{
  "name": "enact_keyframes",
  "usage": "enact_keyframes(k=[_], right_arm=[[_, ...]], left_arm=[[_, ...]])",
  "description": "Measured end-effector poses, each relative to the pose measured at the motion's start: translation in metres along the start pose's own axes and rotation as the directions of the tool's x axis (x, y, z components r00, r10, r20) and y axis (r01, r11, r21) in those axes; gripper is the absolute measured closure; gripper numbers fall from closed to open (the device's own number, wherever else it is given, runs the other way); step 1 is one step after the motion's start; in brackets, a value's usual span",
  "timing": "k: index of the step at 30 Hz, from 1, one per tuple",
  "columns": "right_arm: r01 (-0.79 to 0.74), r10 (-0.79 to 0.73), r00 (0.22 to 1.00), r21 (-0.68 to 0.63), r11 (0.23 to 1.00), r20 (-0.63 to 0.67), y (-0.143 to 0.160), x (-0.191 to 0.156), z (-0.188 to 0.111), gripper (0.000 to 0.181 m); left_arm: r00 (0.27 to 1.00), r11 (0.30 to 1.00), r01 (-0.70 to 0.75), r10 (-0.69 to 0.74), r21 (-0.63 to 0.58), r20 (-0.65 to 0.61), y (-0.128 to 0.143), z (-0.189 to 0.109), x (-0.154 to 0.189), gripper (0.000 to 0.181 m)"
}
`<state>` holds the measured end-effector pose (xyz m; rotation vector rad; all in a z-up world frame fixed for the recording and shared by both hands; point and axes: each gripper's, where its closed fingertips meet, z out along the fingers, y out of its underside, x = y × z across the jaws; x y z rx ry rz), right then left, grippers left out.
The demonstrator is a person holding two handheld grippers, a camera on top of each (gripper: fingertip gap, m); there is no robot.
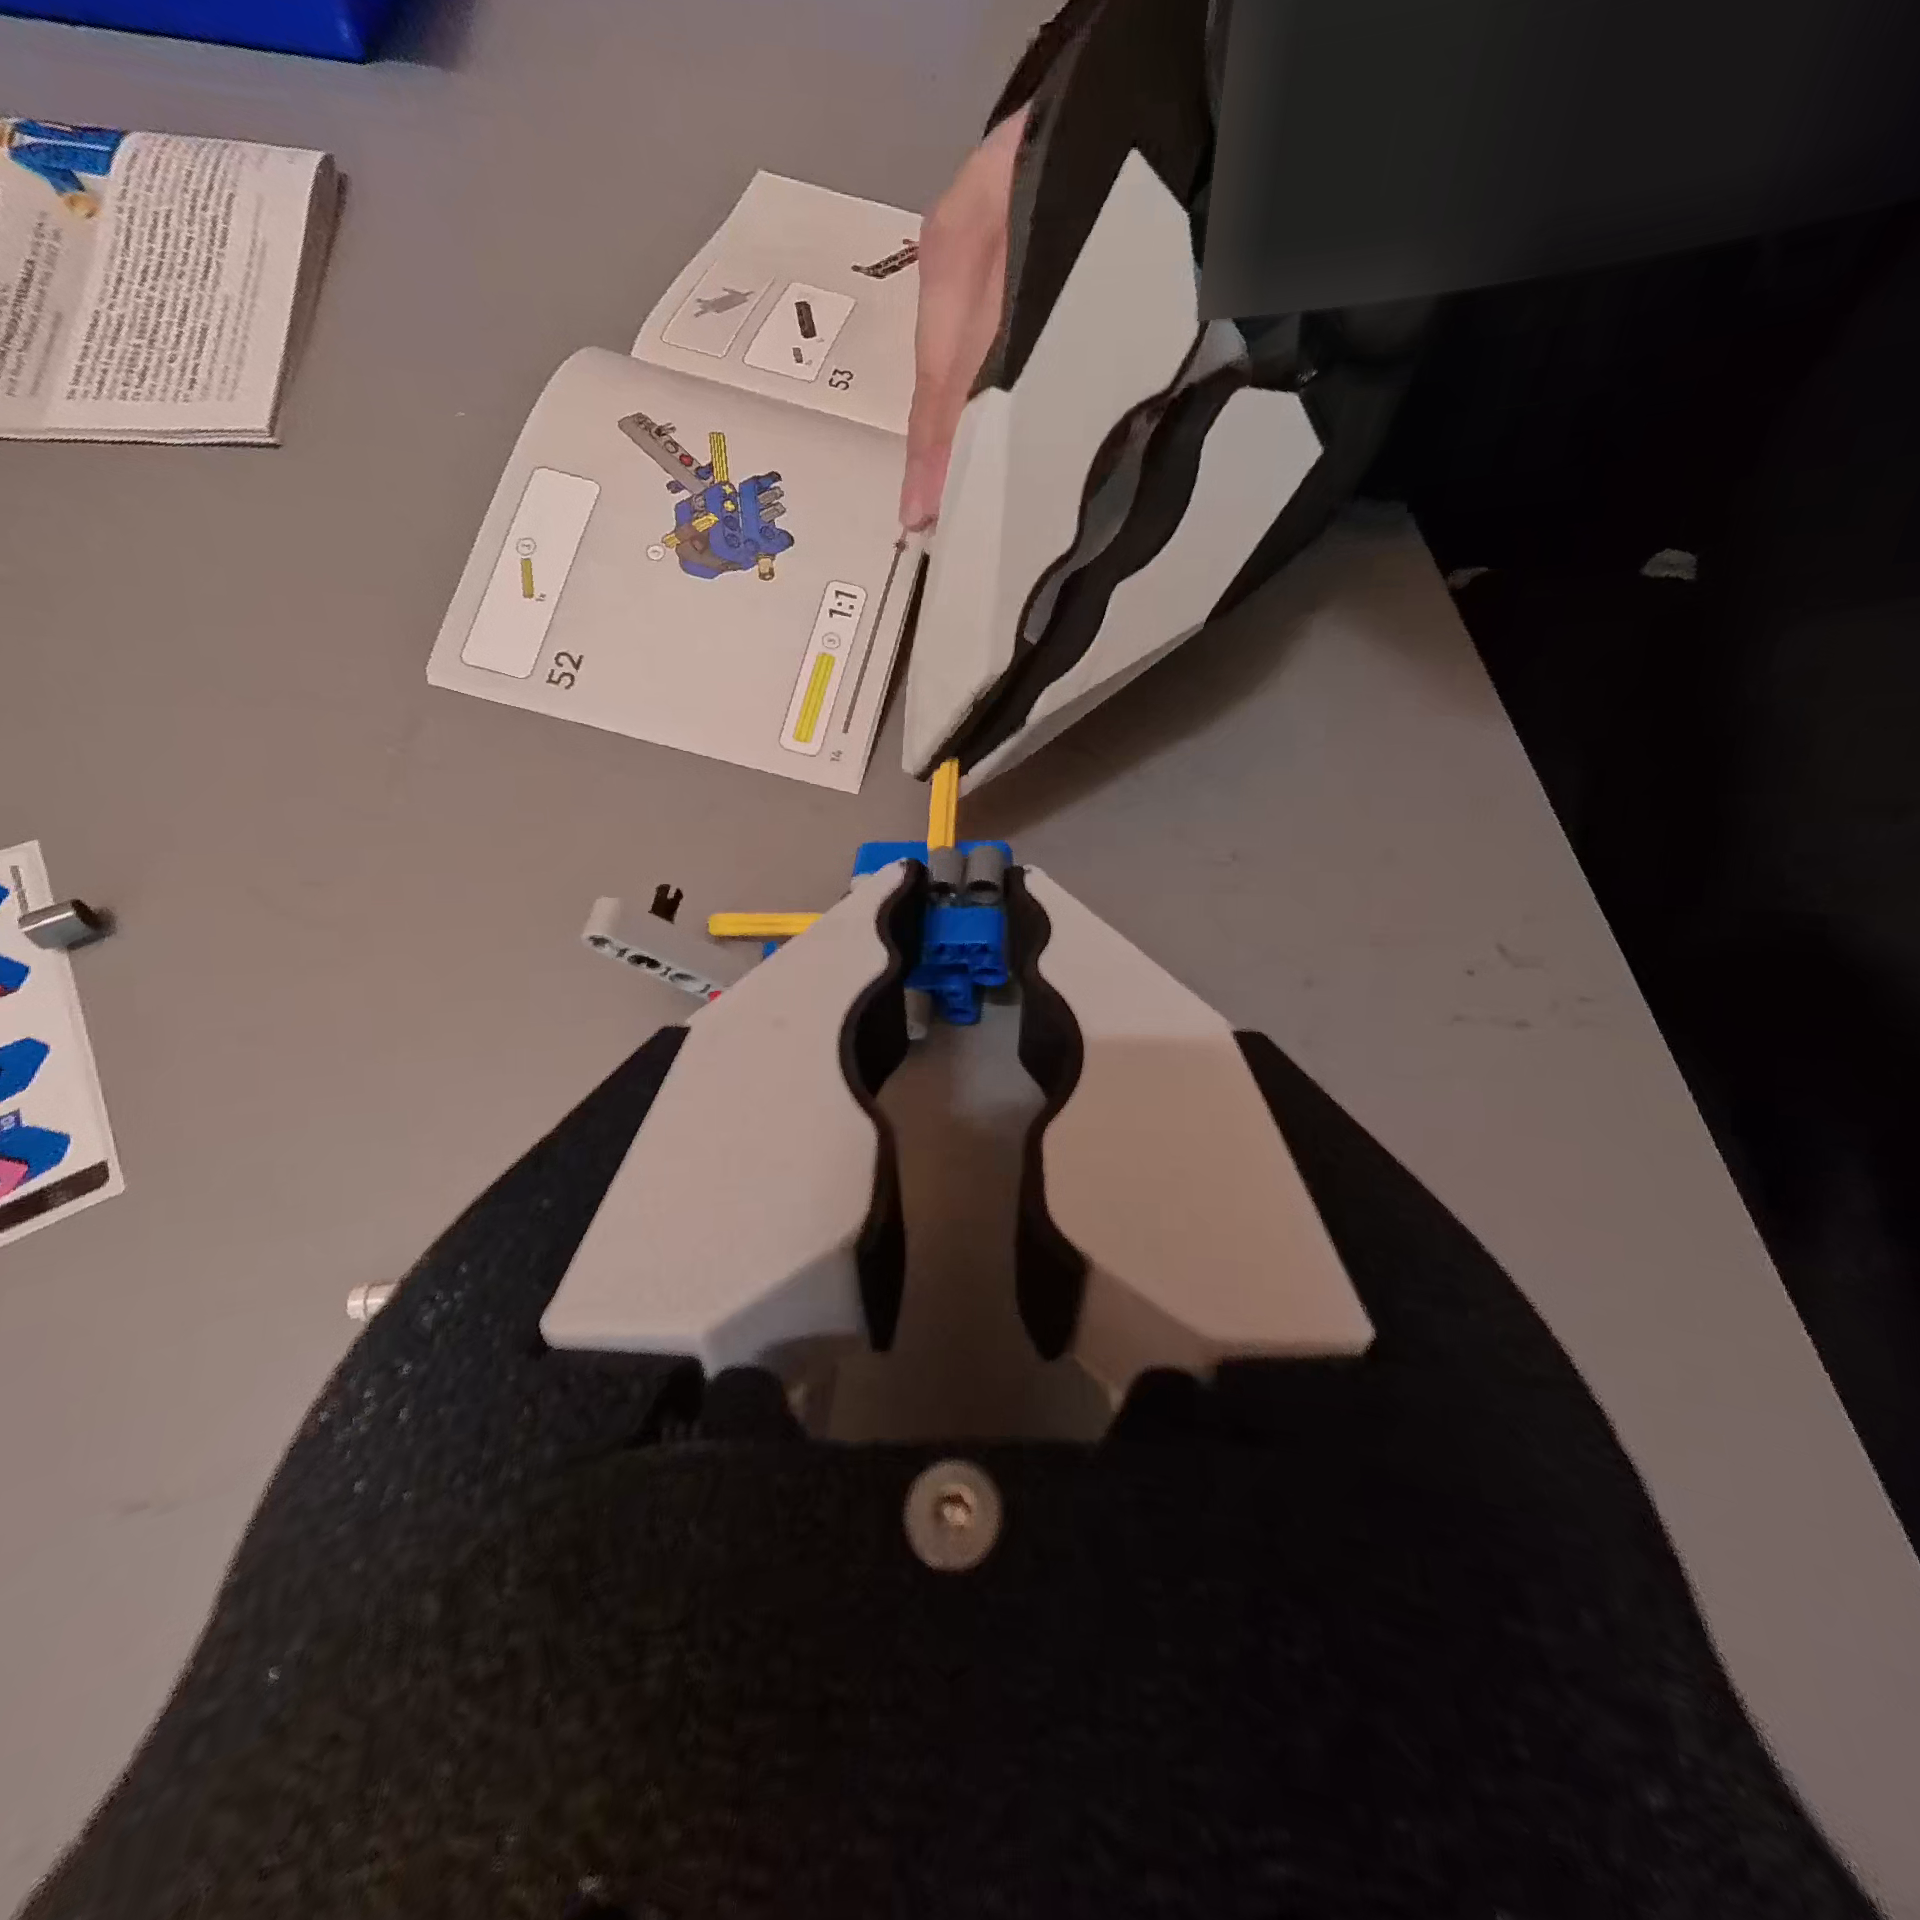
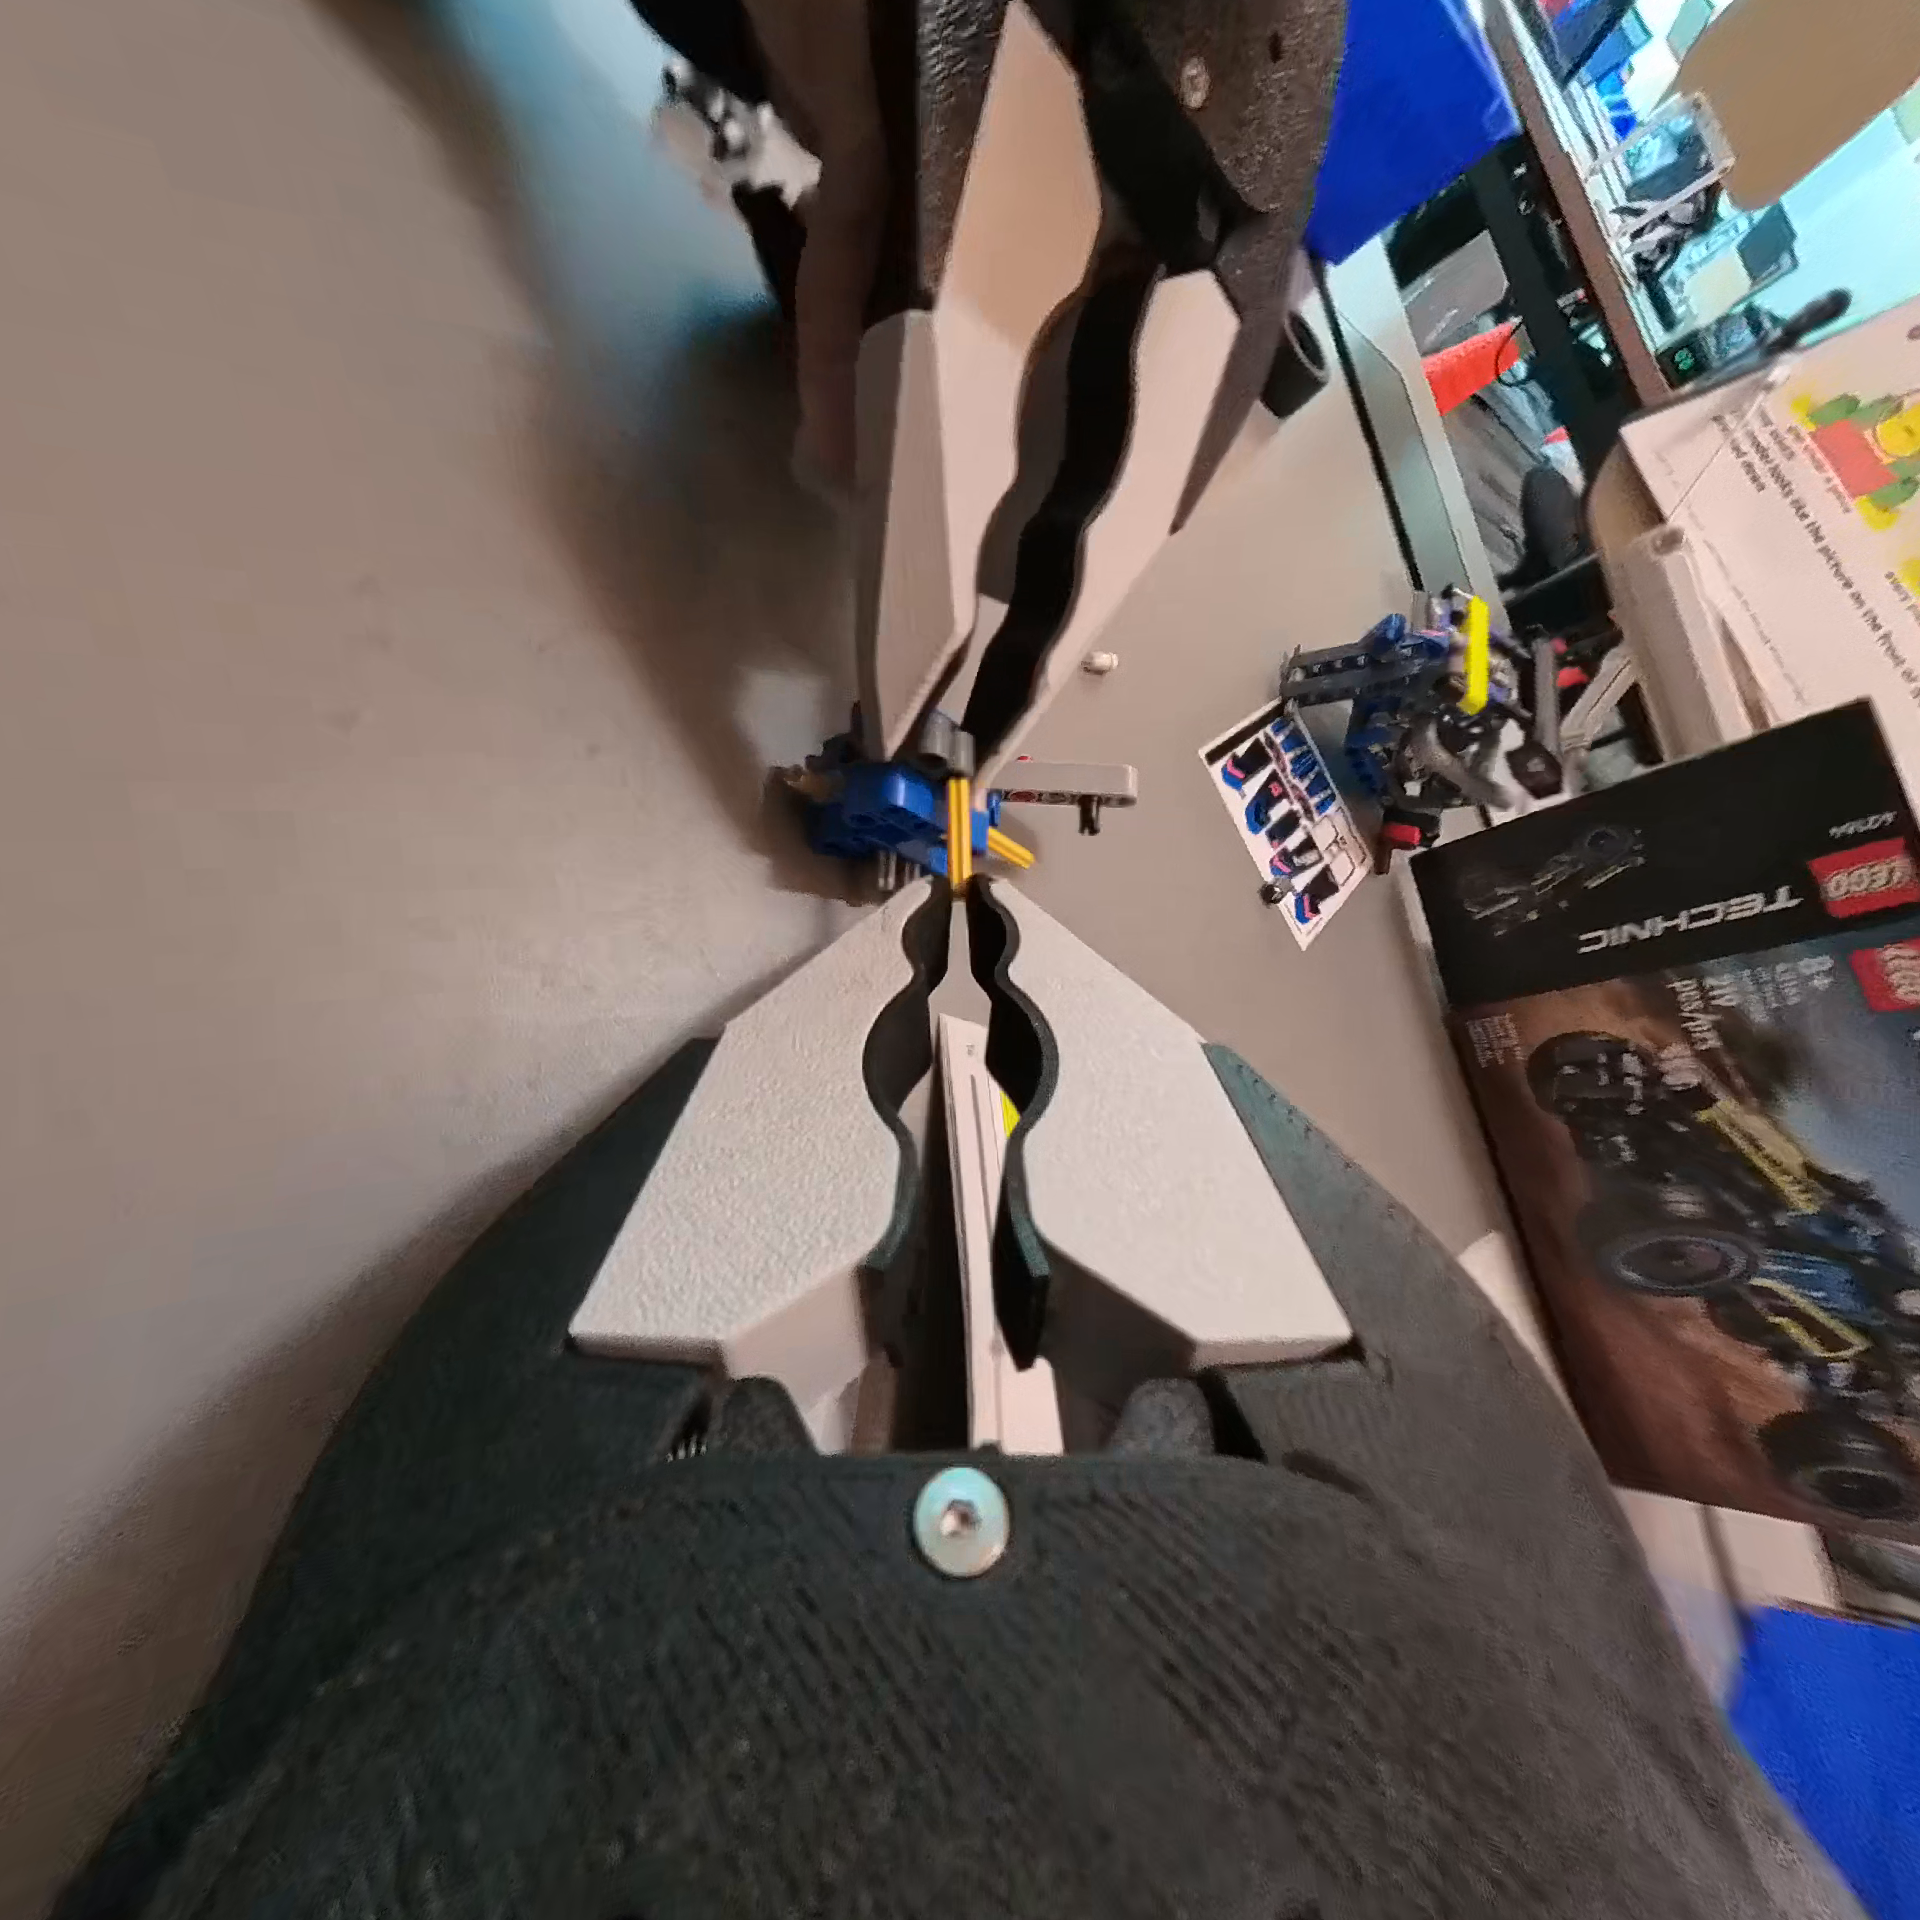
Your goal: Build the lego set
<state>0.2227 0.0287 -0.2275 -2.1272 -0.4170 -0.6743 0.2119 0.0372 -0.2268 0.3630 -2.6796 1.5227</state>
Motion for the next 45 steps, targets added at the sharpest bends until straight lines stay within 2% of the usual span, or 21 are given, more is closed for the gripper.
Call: enact_keyframes(k=[3,13,24,30,34,40,45], right_arm=[[0.096,-0.098,0.995,-0.046,0.994,-0.034,0.0,-0.001,0.0,0.178],[0.112,-0.115,0.992,-0.066,0.992,-0.059,-0.006,-0.001,0.001,0.178],[0.361,-0.391,0.907,-0.191,0.913,-0.153,-0.004,0.003,0.004,0.178],[0.301,-0.32,0.94,-0.15,0.942,-0.12,-0.006,-0.001,0.002,0.178],[0.196,-0.202,0.978,-0.096,0.976,-0.051,-0.011,-0.002,-0.001,0.178],[0.273,-0.29,0.952,-0.156,0.949,-0.1,-0.012,0.0,0.001,0.178],[0.268,-0.283,0.955,-0.154,0.951,-0.09,-0.01,0.001,0.003,0.178]], left_arm=[[1.0,1.0,-0.002,0.002,0.001,-0.001,0.0,0.0,0.0,0.169],[1.0,1.0,0.008,-0.008,0.009,0.003,0.002,-0.003,-0.001,0.169],[0.991,0.994,0.111,-0.11,0.009,-0.072,0.002,-0.004,0.0,0.169],[0.988,0.991,0.133,-0.131,0.01,-0.081,0.002,-0.004,0.001,0.17],[0.994,0.997,0.079,-0.078,0.006,-0.07,0.002,-0.004,0.003,0.17],[0.995,0.996,0.084,-0.083,0.005,-0.059,0.003,-0.005,0.001,0.17],[0.996,0.998,0.061,-0.061,0.006,-0.059,0.003,-0.006,0.001,0.17]])
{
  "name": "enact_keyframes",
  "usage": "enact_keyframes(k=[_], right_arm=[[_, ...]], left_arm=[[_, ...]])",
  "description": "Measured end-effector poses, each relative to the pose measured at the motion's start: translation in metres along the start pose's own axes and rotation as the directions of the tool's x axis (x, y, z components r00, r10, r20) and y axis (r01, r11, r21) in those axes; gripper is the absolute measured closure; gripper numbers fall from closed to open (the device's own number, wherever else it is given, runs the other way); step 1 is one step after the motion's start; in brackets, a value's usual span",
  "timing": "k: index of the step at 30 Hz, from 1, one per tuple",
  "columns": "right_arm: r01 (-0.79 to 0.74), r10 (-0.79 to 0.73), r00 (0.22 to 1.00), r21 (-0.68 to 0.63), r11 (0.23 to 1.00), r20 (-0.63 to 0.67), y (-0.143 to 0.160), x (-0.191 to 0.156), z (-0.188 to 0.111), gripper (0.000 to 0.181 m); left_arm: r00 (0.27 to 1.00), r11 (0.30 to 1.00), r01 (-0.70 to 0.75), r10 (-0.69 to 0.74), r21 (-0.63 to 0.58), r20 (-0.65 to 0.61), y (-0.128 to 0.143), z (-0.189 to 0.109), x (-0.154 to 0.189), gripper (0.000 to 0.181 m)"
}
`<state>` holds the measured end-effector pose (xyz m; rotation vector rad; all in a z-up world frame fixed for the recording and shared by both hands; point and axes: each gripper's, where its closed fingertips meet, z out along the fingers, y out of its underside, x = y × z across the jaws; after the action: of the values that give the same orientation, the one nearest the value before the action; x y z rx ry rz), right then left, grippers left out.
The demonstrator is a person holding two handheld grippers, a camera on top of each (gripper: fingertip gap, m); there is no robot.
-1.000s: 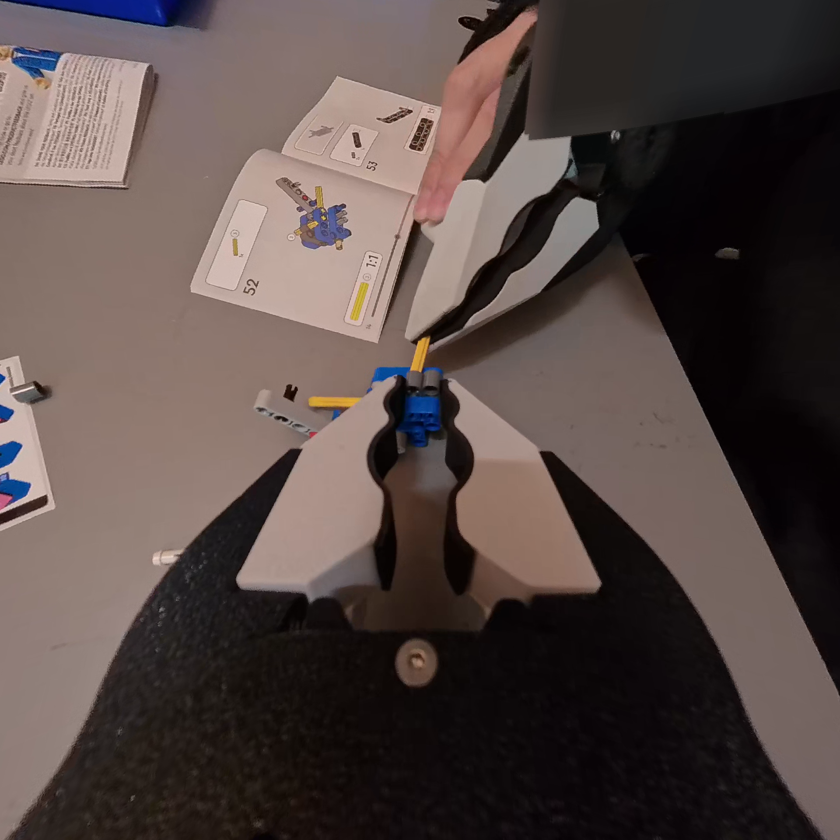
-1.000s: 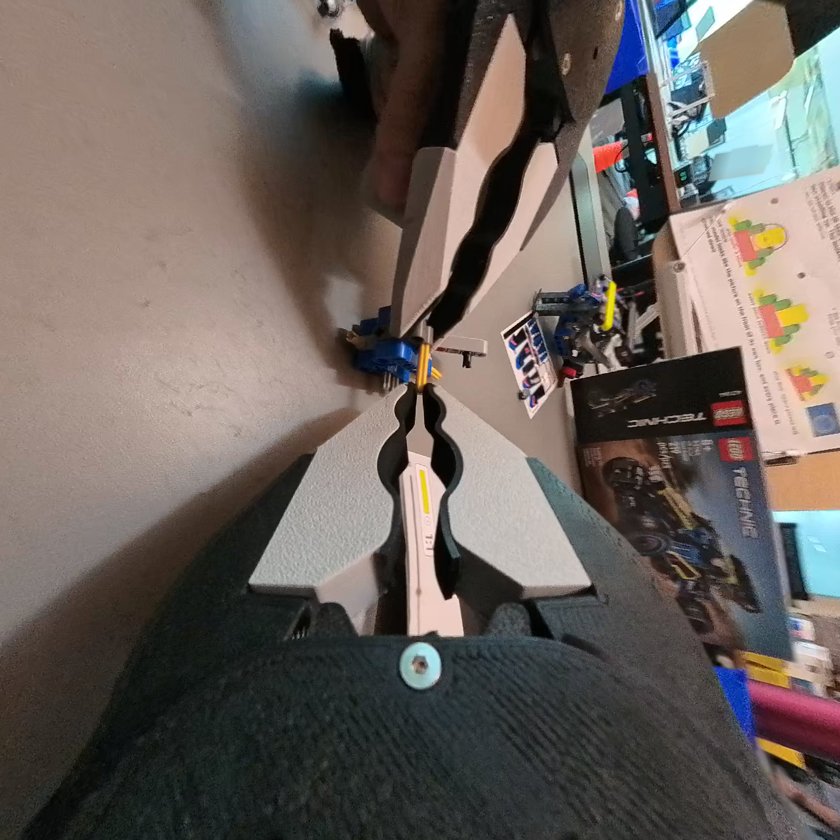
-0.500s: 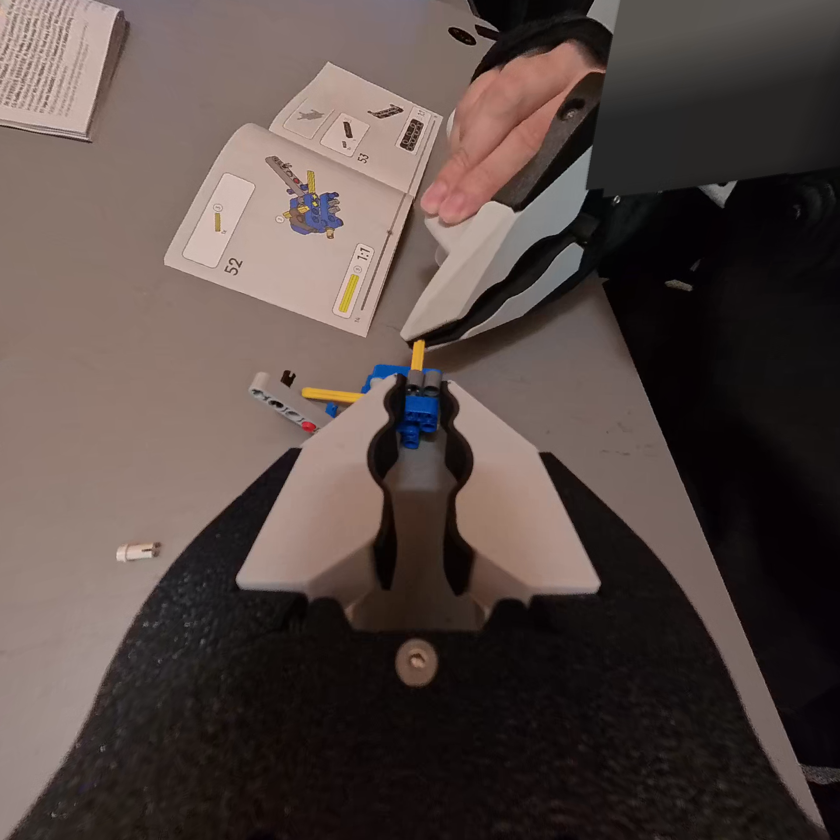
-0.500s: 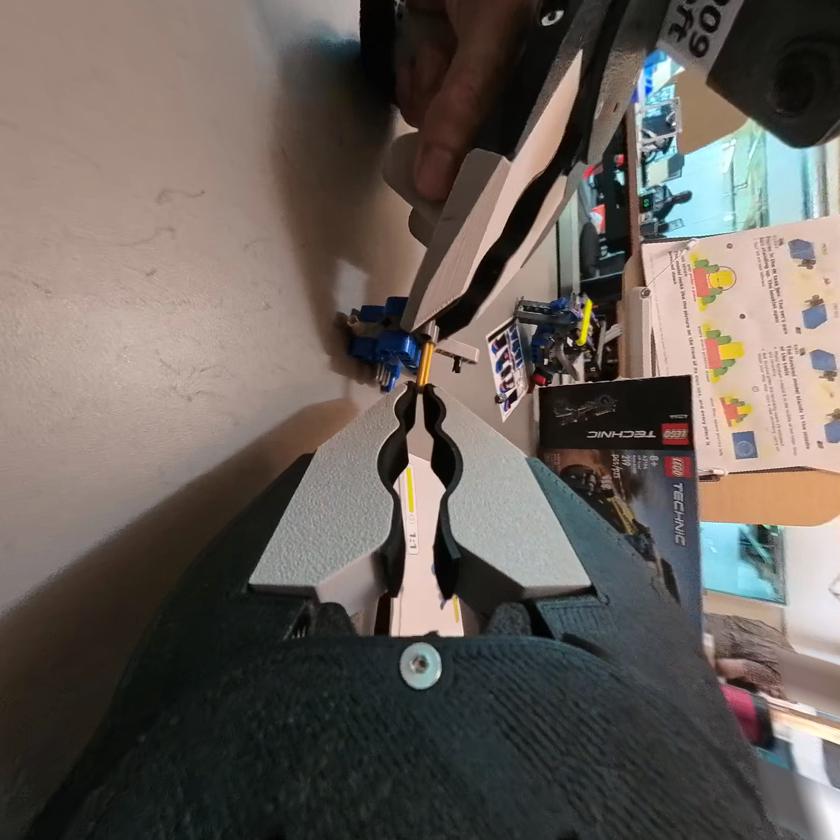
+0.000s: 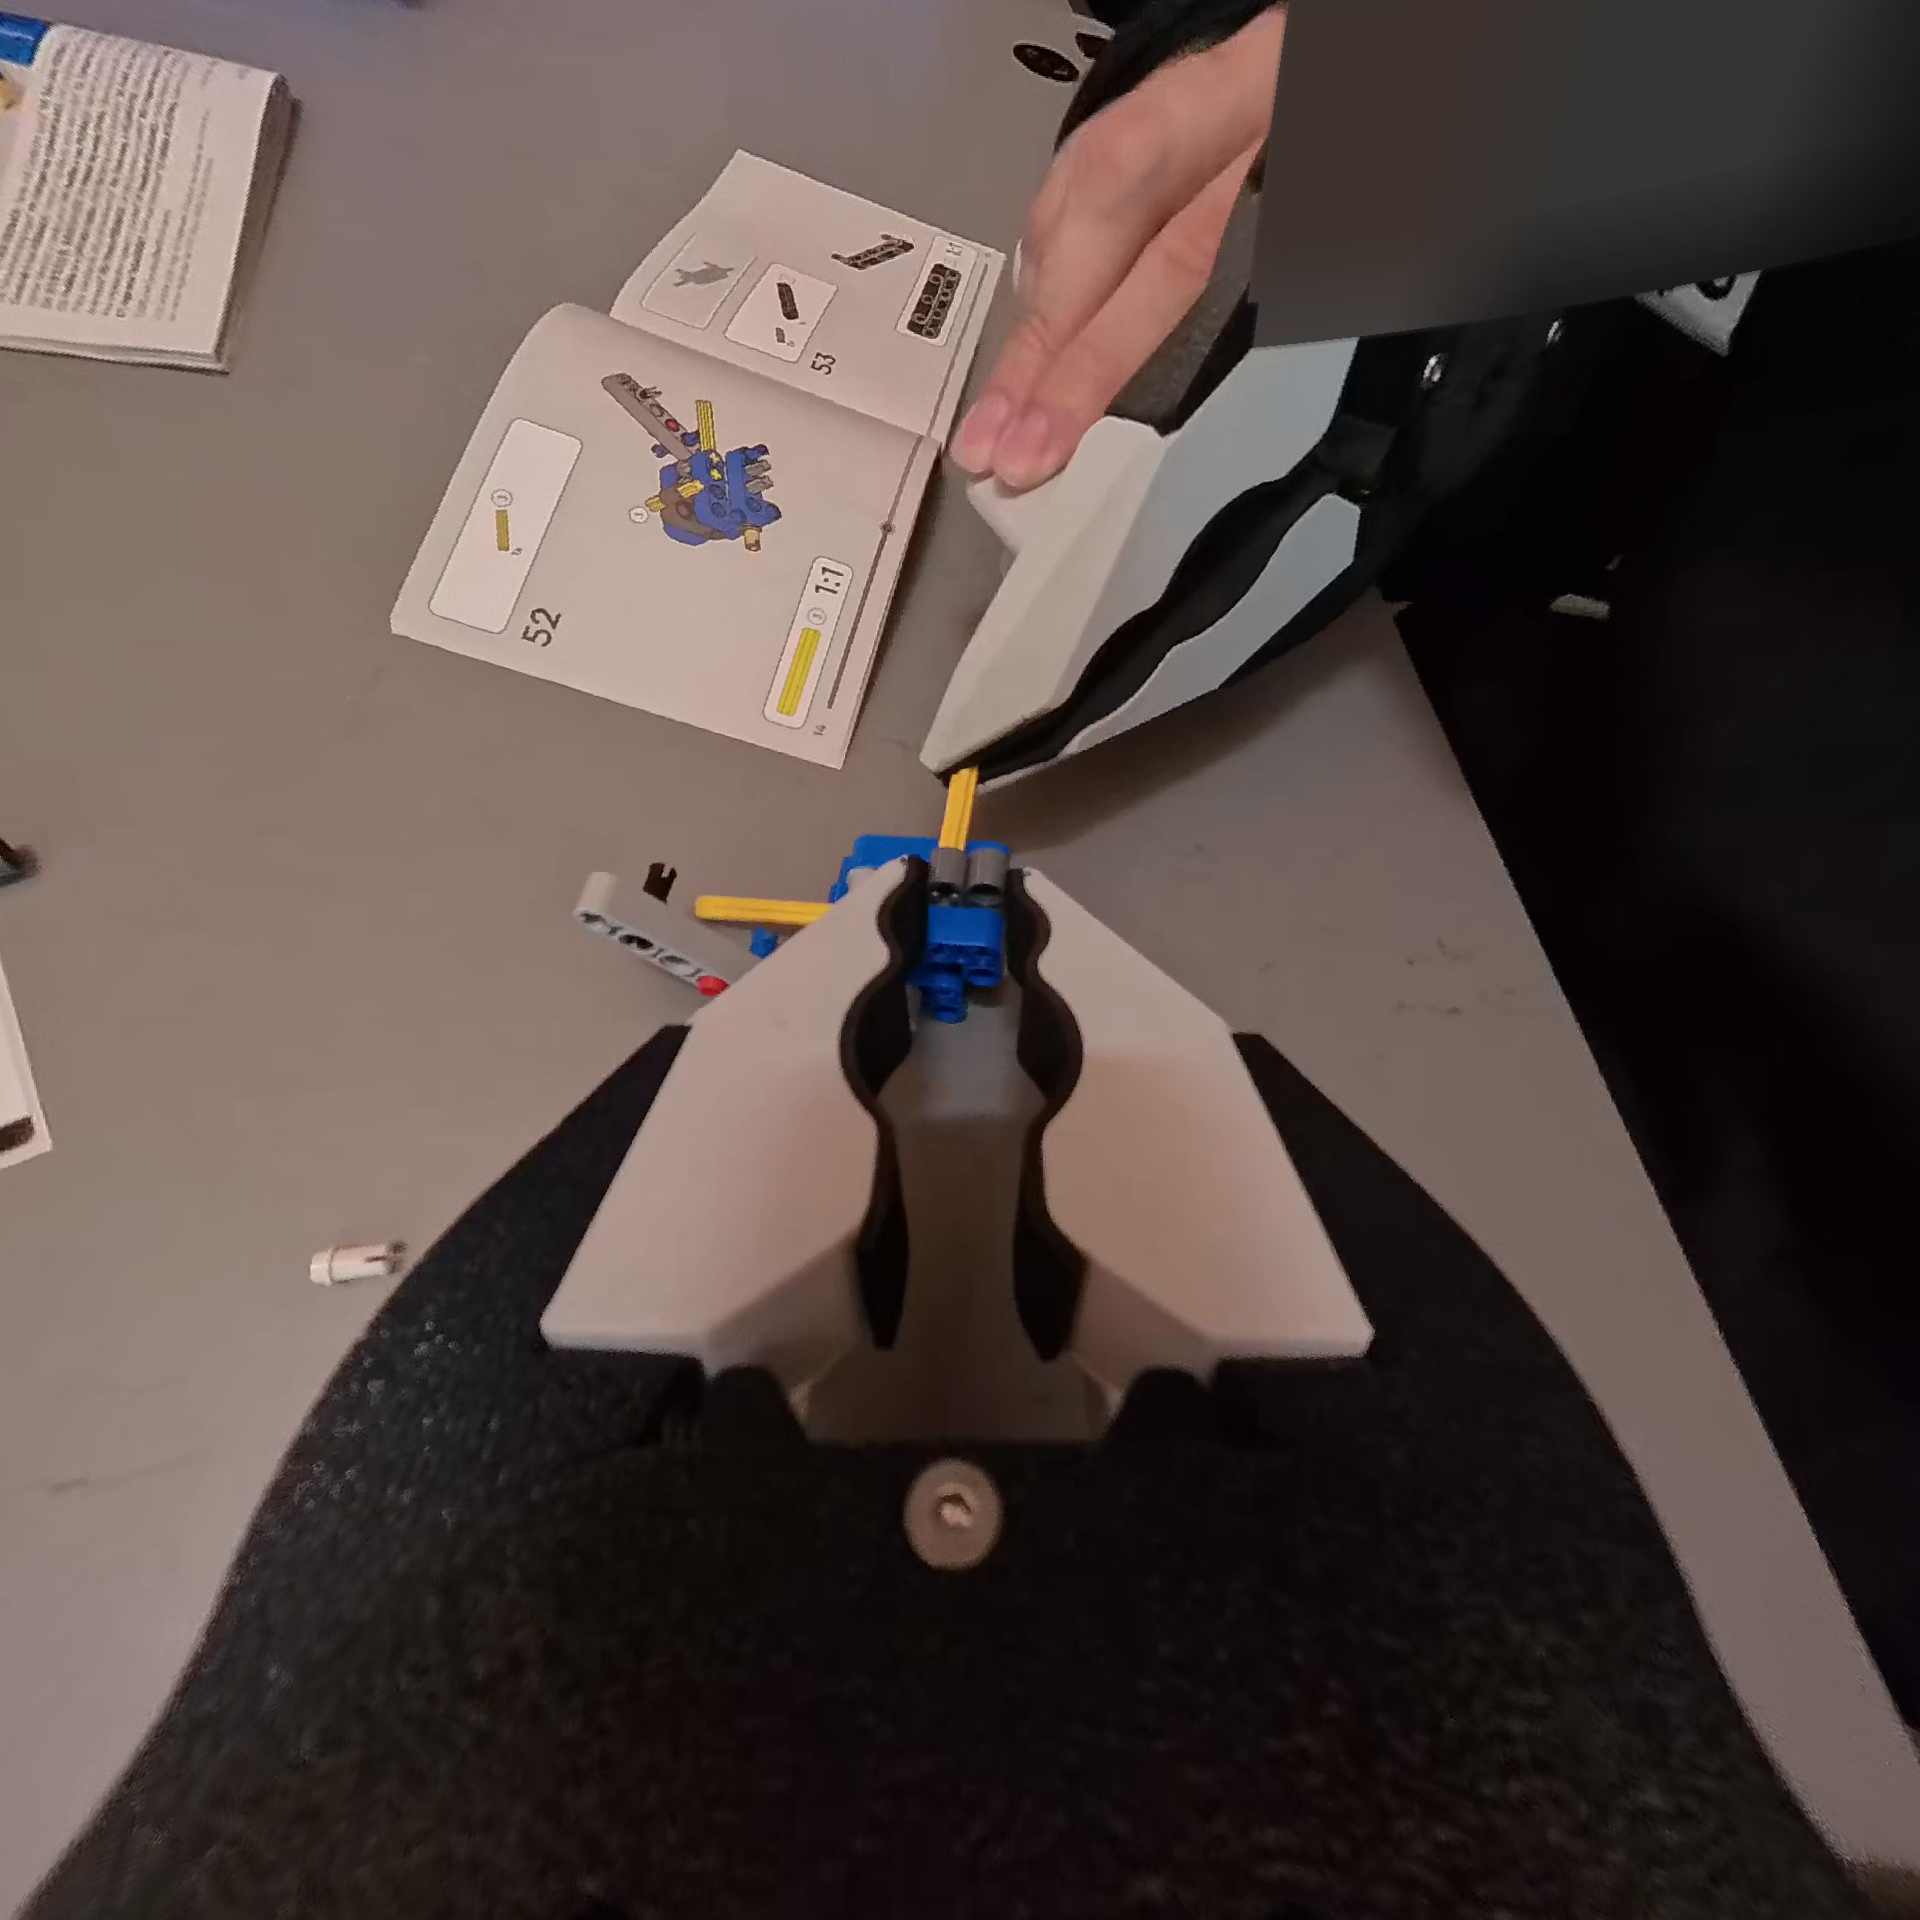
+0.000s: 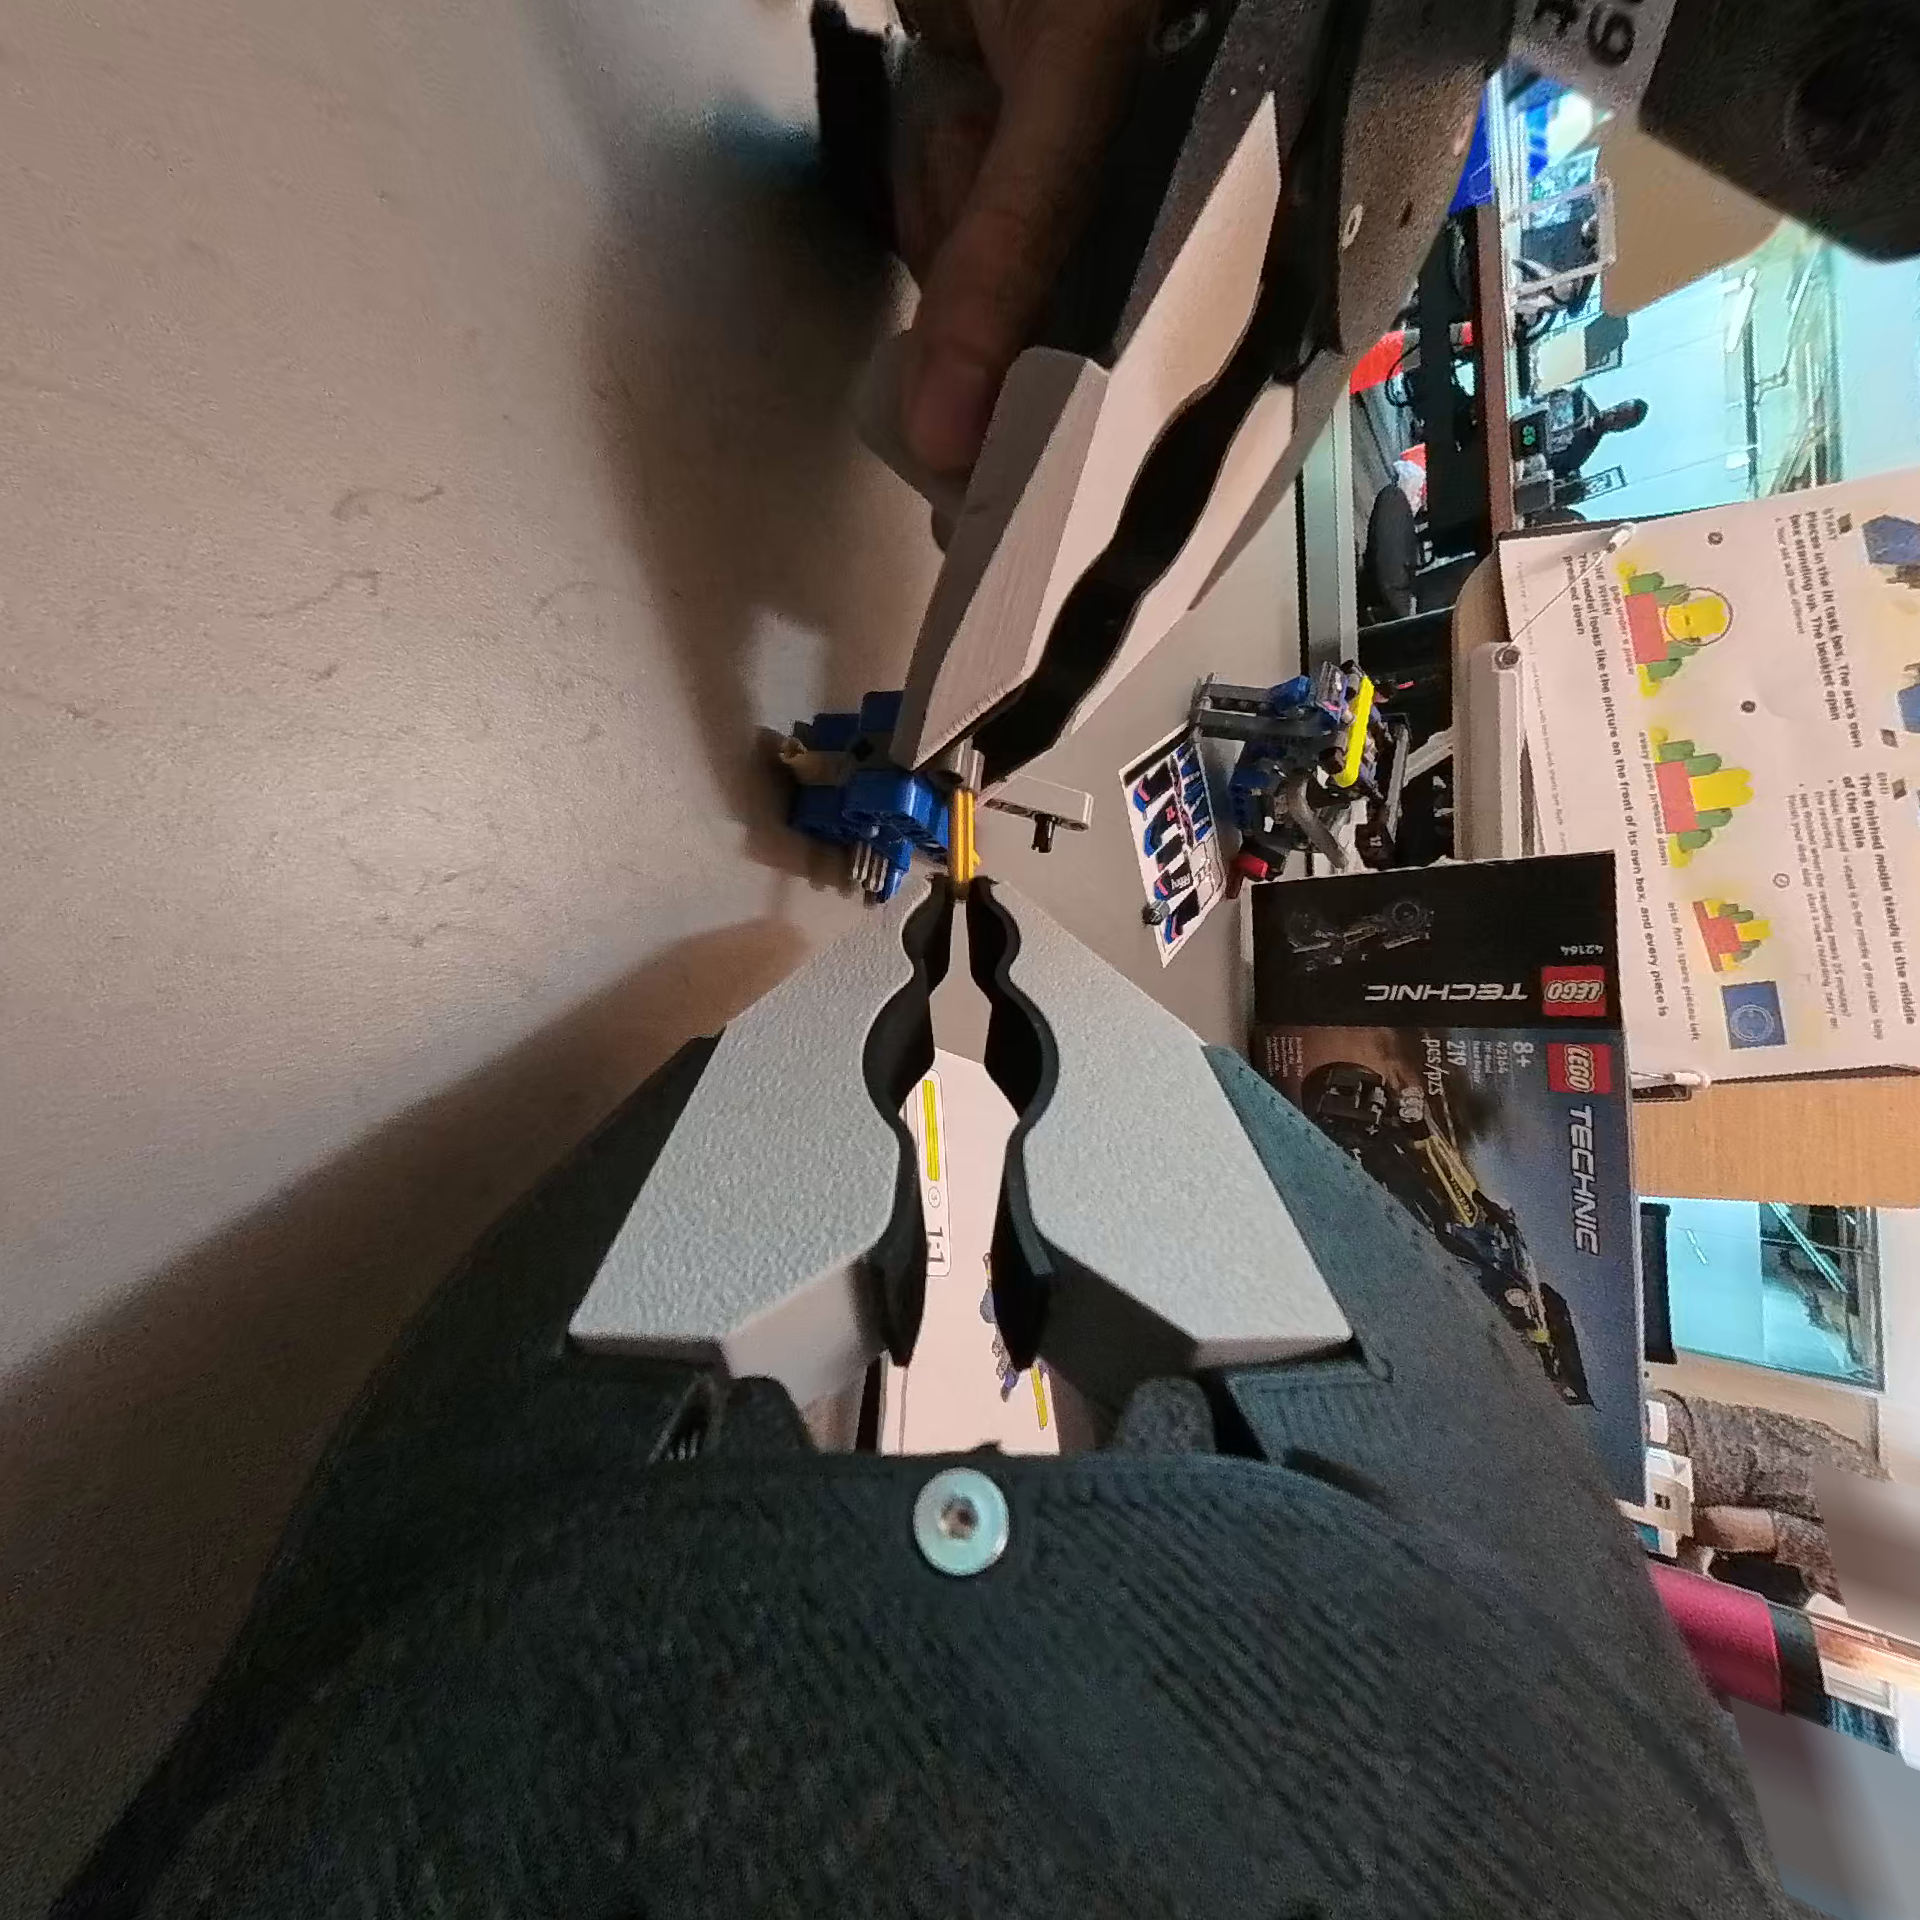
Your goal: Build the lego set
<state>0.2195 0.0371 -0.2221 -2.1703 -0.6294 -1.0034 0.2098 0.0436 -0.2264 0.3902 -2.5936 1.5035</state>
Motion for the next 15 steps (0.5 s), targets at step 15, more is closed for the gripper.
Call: enact_keyframes(k=[15], right_arm=[[-0.192,0.182,0.979,0.113,0.975,0.094,-0.0049,-0.0006,0.0005,0.178]], left_arm=[[1.0,1.0,-0.005,0.005,-0.001,0.0,0.0011,-0.002,-0.0007,0.17]])
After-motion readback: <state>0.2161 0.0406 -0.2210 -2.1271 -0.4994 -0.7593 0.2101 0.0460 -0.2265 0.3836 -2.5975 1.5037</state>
